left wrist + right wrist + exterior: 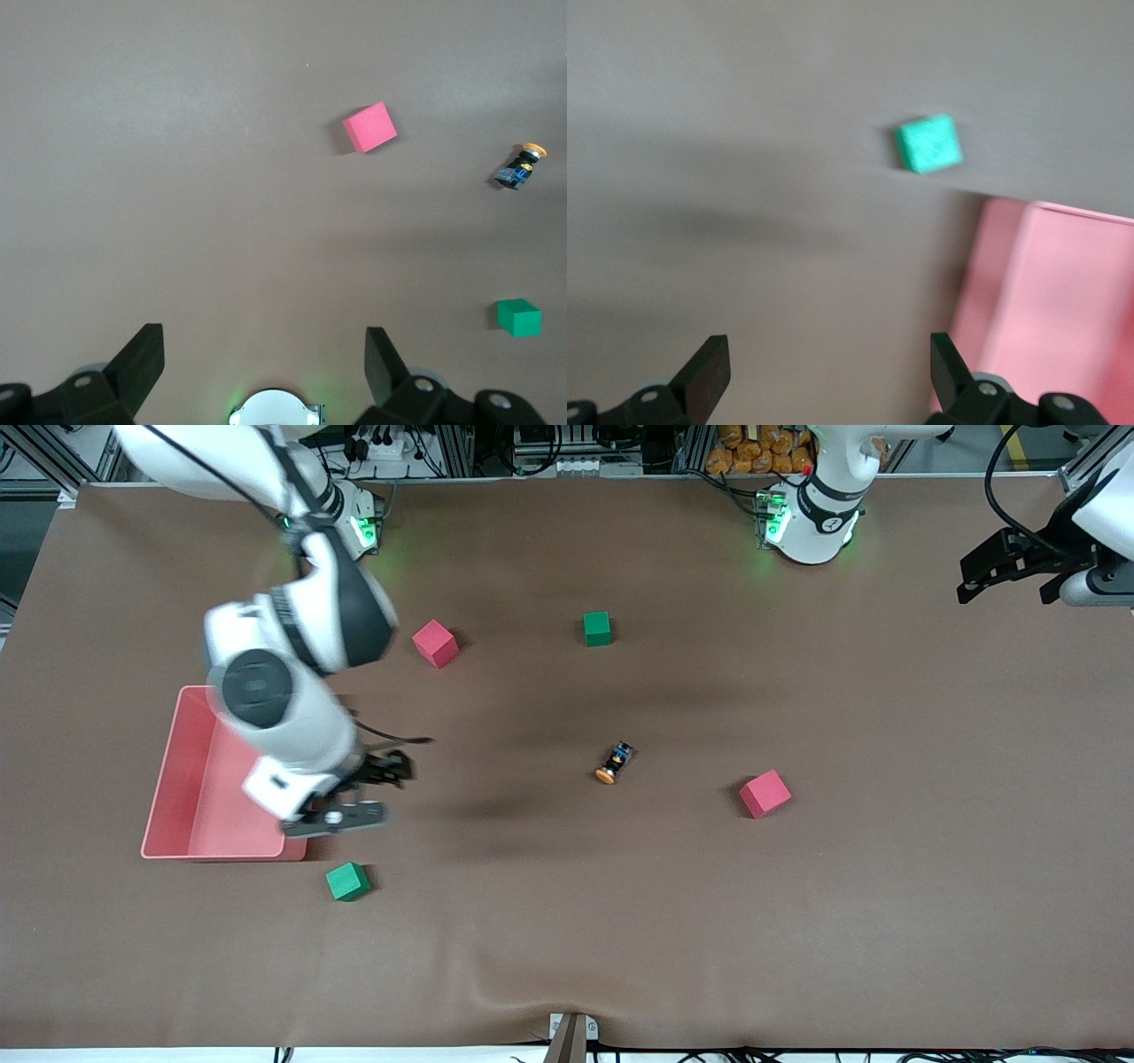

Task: Place and upright button with both arms

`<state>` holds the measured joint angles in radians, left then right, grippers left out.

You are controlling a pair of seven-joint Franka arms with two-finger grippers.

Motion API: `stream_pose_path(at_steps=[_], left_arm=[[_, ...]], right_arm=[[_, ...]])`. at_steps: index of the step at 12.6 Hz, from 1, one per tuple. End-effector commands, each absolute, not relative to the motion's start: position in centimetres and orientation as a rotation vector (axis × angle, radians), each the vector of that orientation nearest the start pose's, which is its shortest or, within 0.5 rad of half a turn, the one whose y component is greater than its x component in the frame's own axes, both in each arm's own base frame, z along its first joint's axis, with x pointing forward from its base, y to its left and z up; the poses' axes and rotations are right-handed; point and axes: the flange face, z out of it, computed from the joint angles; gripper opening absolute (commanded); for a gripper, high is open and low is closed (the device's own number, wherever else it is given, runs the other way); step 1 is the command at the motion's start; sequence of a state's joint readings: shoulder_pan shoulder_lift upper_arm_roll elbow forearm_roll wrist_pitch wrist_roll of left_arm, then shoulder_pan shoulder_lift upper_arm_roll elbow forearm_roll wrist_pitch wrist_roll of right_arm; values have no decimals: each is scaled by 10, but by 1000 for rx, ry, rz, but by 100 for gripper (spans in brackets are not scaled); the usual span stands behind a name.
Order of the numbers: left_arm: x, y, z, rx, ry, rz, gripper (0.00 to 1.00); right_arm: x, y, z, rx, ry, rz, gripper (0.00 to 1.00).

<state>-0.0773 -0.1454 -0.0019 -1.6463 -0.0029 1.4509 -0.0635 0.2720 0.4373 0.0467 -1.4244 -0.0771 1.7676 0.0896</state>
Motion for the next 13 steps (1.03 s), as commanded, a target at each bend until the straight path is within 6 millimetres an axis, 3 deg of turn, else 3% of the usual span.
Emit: stream_pose_path(at_steps=[1,3,6,9,13], left_arm=[[492,-39,660,-3140,53,70,100],[492,-39,660,-3140,56,70,100],[492,-39,660,-3140,56,70,100],[494,-39,659,-3139,56,72,100],[494,-39,660,-3140,56,70,100]], right_arm=[[641,118,459,-3101,-587,228,100],[626,66,480,-3090,-612,209,100],[600,28,519,-3119,-516,155,100],[595,19,570,-3121,-474,8,100],[591,7,623,-3133,-434,-47,100]])
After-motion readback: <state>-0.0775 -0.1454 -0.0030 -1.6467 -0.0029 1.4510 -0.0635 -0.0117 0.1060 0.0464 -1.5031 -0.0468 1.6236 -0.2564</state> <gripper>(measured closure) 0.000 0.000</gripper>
